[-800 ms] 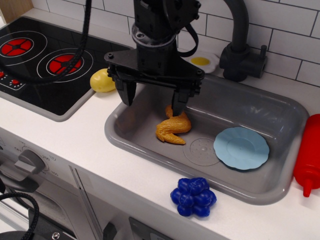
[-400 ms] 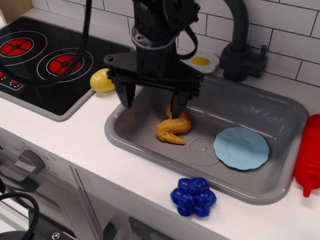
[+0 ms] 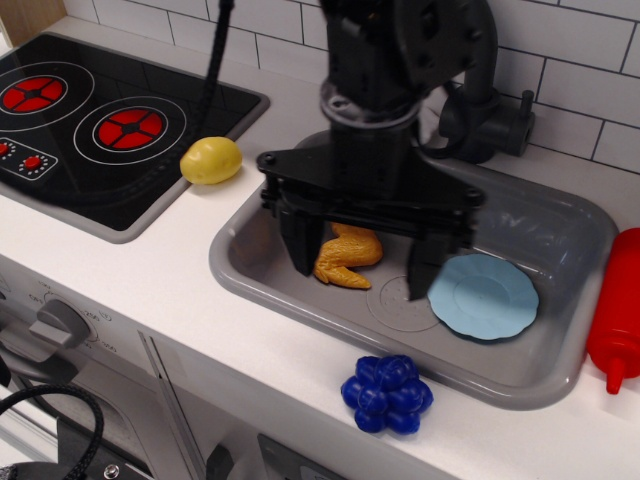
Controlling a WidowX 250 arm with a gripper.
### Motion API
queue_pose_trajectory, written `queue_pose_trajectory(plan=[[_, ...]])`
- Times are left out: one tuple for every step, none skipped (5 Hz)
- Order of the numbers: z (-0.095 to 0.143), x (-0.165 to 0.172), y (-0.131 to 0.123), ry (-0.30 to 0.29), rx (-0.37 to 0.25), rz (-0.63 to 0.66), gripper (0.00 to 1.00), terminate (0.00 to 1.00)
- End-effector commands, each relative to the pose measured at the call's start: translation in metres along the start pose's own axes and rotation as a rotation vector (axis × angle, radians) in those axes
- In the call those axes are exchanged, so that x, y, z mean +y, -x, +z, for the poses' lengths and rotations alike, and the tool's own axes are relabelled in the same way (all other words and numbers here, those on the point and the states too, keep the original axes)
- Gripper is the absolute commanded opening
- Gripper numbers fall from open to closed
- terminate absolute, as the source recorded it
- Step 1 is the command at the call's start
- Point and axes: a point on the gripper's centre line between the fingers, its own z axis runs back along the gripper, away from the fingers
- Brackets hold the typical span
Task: Put blueberries on plate sink
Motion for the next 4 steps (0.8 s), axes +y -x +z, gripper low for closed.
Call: queue_pose_trajectory(plan=[[0.004, -0.024, 0.037, 0.045, 0.008, -0.051, 1.00, 0.00], [-0.010, -0.032, 0.044, 0.047, 0.002, -0.047, 1.00, 0.00], [-0.015, -0.039, 0.043, 0.044, -0.016, -0.039, 1.00, 0.00], [-0.019, -0.040, 0.035, 0.036, -0.059, -0.010, 1.00, 0.00]])
